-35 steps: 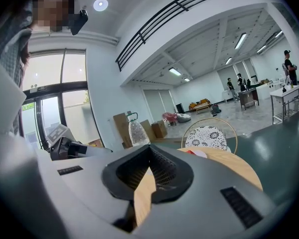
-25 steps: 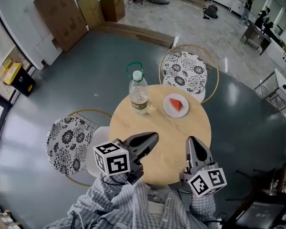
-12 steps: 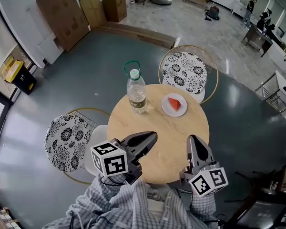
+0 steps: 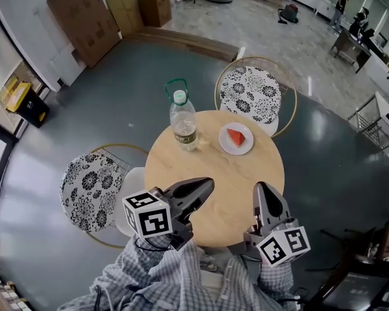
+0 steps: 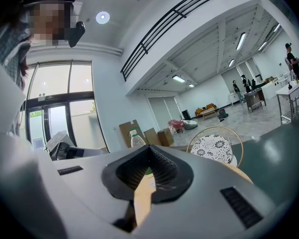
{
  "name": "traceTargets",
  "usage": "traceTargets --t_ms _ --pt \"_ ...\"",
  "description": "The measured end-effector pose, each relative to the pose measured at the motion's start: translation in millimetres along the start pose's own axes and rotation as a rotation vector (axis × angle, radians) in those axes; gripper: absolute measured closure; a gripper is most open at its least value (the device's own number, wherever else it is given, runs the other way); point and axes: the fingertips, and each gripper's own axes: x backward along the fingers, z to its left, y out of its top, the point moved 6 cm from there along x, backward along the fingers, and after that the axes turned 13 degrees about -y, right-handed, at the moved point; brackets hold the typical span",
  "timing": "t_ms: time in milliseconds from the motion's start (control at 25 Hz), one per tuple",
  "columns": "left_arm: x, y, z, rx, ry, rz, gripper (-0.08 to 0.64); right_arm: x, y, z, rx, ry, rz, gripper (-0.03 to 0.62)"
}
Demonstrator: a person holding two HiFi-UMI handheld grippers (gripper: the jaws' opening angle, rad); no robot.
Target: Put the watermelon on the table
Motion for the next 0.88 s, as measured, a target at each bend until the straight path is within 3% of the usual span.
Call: traceTargets --t_ms 880 --pt "-3.0 -1.3 10.3 0.018 0.006 0.006 0.552 -10.0 -4.8 0.0 -0.010 0.031 0.025 0.584"
